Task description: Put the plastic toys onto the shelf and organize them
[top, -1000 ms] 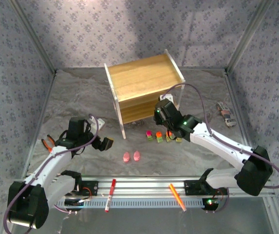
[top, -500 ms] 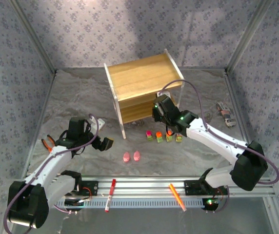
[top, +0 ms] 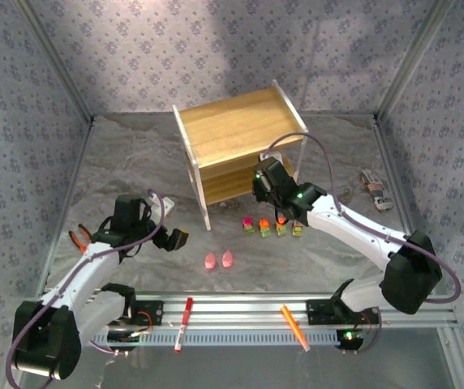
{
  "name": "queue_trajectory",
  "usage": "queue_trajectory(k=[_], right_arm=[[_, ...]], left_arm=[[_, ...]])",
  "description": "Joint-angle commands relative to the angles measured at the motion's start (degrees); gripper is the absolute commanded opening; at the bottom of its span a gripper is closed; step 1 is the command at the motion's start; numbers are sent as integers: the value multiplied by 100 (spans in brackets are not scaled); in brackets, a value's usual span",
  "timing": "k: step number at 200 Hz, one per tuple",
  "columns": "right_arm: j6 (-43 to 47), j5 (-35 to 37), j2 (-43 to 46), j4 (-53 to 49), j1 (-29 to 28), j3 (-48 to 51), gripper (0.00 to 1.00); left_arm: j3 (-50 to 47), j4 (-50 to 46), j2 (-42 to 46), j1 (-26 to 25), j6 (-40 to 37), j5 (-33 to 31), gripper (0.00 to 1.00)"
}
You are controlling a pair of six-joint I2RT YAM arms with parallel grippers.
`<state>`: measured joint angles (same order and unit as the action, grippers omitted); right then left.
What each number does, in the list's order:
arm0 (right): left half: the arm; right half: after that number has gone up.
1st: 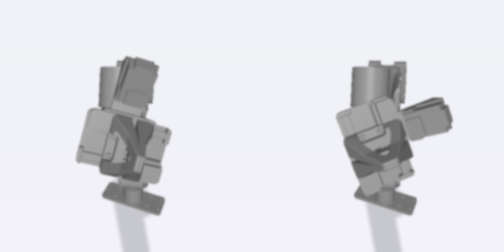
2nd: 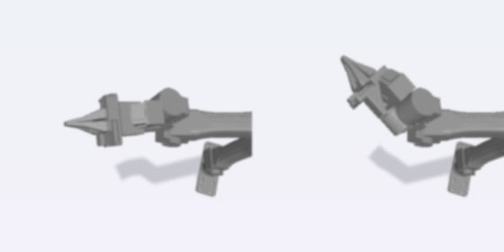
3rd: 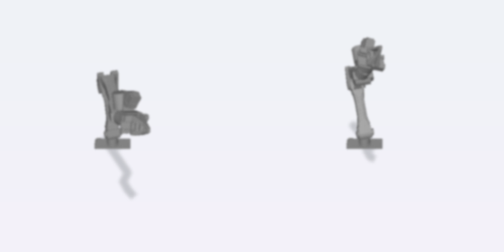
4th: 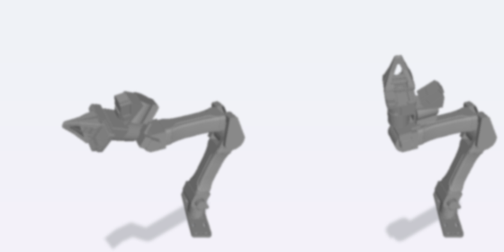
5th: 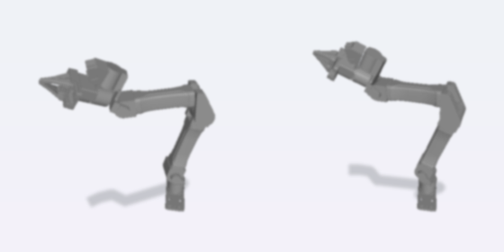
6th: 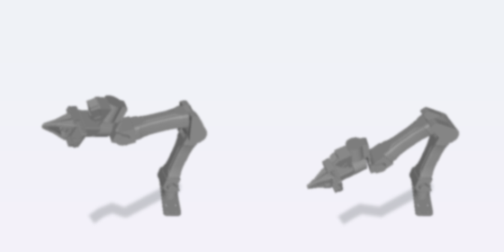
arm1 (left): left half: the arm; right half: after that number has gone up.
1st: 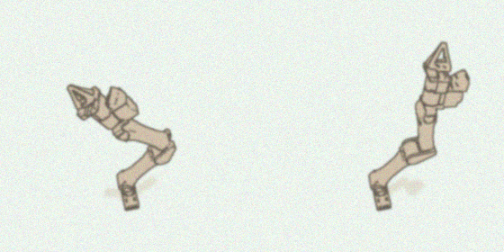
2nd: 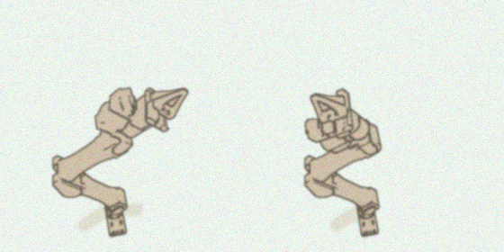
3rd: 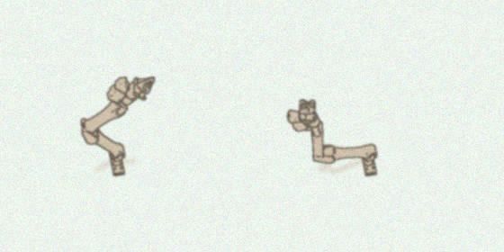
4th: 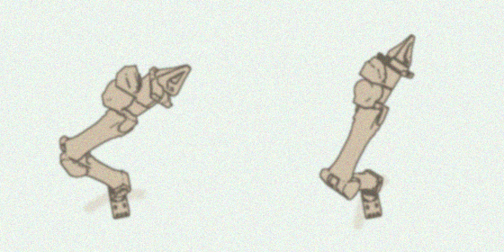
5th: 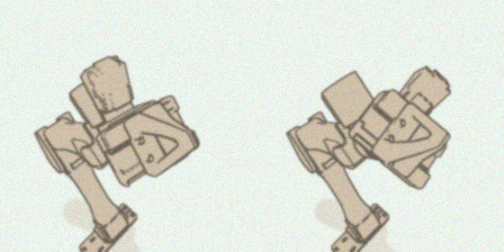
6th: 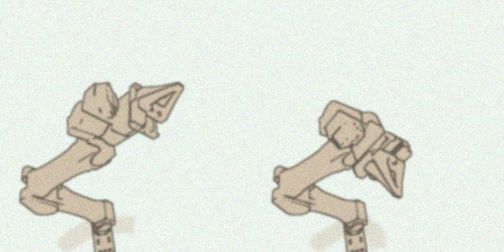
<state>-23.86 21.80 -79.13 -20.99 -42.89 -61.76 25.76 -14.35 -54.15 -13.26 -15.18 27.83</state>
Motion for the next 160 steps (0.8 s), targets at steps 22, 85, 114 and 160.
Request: queue_trajectory(k=[22,85,114,160], right_arm=[[111,232,24,245,-21,69,28],[78,328,117,357,-27,234,28],[128,348,68,422,-26,190,28],[155,450,32,581,-35,227,28]], left_arm=[[96,-37,45,-28,-90,170,100],[94,-24,36,-28,-90,161,100],[98,-24,9,-28,-90,165,100],[96,-39,27,-28,-90,161,100]])
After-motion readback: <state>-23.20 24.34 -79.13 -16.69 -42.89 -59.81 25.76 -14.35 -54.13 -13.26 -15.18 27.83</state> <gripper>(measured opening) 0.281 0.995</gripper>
